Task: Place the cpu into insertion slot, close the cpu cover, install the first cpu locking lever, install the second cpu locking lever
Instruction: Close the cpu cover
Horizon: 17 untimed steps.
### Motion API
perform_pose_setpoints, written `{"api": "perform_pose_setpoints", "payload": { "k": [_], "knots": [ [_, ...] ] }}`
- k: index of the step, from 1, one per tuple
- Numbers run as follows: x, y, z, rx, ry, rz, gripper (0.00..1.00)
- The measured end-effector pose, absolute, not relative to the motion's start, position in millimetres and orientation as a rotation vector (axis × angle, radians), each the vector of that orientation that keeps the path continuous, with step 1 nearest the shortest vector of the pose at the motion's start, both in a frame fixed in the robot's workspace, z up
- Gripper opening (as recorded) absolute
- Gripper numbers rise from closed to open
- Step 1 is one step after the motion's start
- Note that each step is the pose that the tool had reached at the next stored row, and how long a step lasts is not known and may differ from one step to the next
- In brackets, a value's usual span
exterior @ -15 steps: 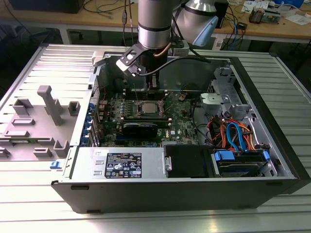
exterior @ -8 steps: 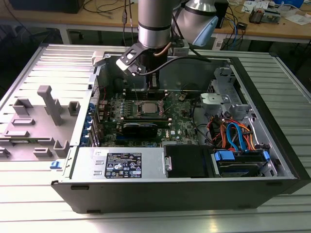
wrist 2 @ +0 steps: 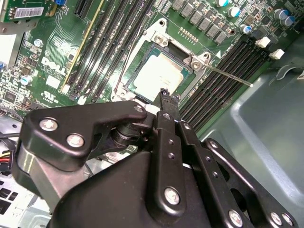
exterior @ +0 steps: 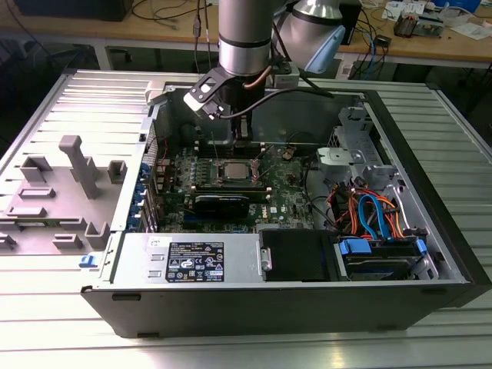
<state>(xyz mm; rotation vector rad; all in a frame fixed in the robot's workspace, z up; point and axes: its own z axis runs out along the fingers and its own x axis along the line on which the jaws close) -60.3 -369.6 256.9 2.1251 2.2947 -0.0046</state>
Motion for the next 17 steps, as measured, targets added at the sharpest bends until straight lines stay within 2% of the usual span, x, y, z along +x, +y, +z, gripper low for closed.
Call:
{"api": "perform_pose_setpoints", "payload": {
  "k": [17],
  "knots": [
    [-60.3,-369.6,261.8,2.125,2.295,-0.005,0.11]
  ]
}}
